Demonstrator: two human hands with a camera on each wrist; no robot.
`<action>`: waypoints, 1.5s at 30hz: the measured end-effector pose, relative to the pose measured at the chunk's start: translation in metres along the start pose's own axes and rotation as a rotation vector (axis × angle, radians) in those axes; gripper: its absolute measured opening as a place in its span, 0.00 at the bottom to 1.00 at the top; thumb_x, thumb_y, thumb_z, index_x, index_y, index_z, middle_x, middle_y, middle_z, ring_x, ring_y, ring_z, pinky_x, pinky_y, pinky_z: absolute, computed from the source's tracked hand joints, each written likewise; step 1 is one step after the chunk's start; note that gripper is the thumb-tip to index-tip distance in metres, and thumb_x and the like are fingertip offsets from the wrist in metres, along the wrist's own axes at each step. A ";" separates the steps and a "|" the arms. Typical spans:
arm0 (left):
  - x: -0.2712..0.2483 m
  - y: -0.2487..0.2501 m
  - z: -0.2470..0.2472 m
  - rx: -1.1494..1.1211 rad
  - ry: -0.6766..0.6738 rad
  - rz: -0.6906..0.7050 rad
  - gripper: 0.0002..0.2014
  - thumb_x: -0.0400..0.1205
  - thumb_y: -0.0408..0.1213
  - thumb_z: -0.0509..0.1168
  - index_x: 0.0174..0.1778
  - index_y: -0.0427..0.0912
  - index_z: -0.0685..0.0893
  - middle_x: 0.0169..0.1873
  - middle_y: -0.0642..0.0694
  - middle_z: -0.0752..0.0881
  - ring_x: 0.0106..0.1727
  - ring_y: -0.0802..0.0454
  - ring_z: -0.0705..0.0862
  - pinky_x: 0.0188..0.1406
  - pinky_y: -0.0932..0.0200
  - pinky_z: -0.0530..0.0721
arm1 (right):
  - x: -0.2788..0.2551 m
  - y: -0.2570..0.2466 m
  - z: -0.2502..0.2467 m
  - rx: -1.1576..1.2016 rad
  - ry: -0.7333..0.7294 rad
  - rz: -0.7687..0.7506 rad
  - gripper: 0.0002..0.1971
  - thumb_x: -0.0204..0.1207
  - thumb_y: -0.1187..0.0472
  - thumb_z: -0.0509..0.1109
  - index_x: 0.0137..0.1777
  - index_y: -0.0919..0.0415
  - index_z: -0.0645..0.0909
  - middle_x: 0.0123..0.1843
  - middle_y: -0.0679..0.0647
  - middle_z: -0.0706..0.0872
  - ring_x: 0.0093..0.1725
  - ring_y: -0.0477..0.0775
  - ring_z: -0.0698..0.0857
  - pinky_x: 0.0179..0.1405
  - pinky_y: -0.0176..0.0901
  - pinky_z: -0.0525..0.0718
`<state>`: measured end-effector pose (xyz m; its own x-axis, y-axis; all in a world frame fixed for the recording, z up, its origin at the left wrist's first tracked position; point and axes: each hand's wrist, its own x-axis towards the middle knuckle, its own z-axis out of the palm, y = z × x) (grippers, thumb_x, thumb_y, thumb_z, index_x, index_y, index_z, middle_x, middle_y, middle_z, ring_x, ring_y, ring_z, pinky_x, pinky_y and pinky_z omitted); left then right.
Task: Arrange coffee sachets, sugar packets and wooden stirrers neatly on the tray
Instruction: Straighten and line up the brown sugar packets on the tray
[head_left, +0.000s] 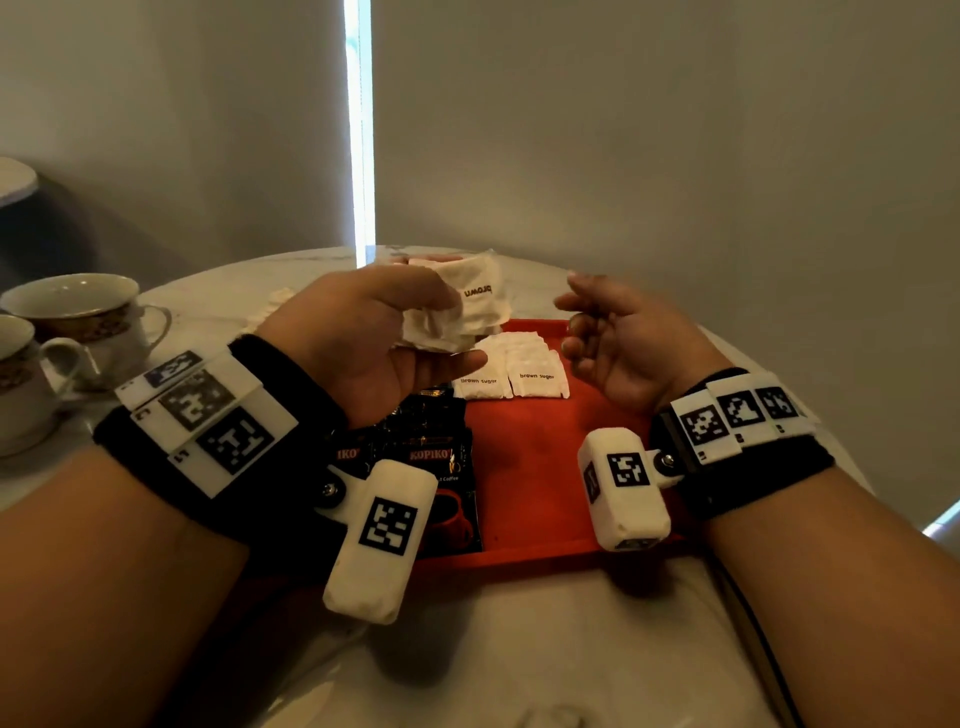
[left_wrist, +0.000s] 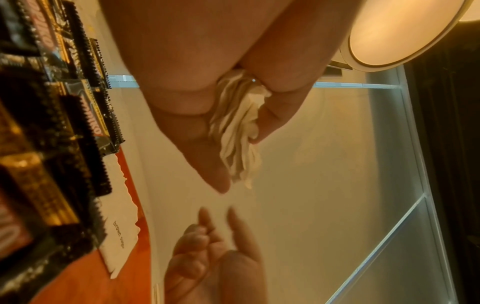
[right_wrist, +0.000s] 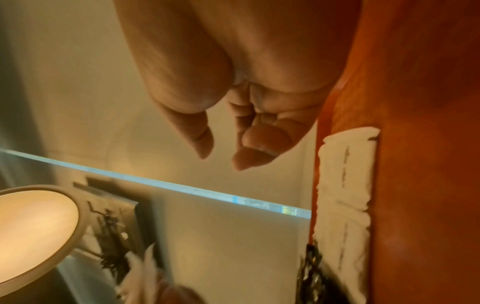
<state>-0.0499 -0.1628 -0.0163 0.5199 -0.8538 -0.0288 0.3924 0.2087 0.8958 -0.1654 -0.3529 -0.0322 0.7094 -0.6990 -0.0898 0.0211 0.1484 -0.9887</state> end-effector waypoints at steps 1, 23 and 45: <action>0.001 0.000 -0.001 -0.002 0.011 0.010 0.22 0.82 0.25 0.61 0.73 0.33 0.79 0.62 0.31 0.87 0.45 0.42 0.92 0.37 0.54 0.90 | -0.006 -0.003 0.004 0.008 -0.068 -0.025 0.16 0.75 0.48 0.73 0.52 0.61 0.82 0.32 0.50 0.77 0.28 0.47 0.80 0.28 0.38 0.75; 0.010 -0.003 -0.002 0.030 0.085 0.067 0.07 0.86 0.36 0.64 0.57 0.36 0.80 0.39 0.40 0.88 0.33 0.51 0.85 0.30 0.61 0.86 | -0.029 0.003 0.041 -0.039 -0.200 -0.176 0.23 0.63 0.60 0.79 0.57 0.67 0.82 0.38 0.56 0.88 0.31 0.50 0.84 0.27 0.41 0.74; 0.009 -0.003 -0.008 0.066 0.028 0.042 0.24 0.67 0.40 0.79 0.57 0.38 0.83 0.45 0.41 0.84 0.35 0.50 0.82 0.25 0.61 0.79 | -0.032 0.001 0.044 0.211 -0.245 -0.227 0.08 0.77 0.73 0.65 0.51 0.64 0.82 0.36 0.55 0.86 0.31 0.50 0.79 0.23 0.37 0.73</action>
<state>-0.0399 -0.1674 -0.0232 0.5561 -0.8311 -0.0025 0.3195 0.2110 0.9238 -0.1569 -0.2992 -0.0250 0.8165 -0.5470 0.1848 0.3231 0.1674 -0.9314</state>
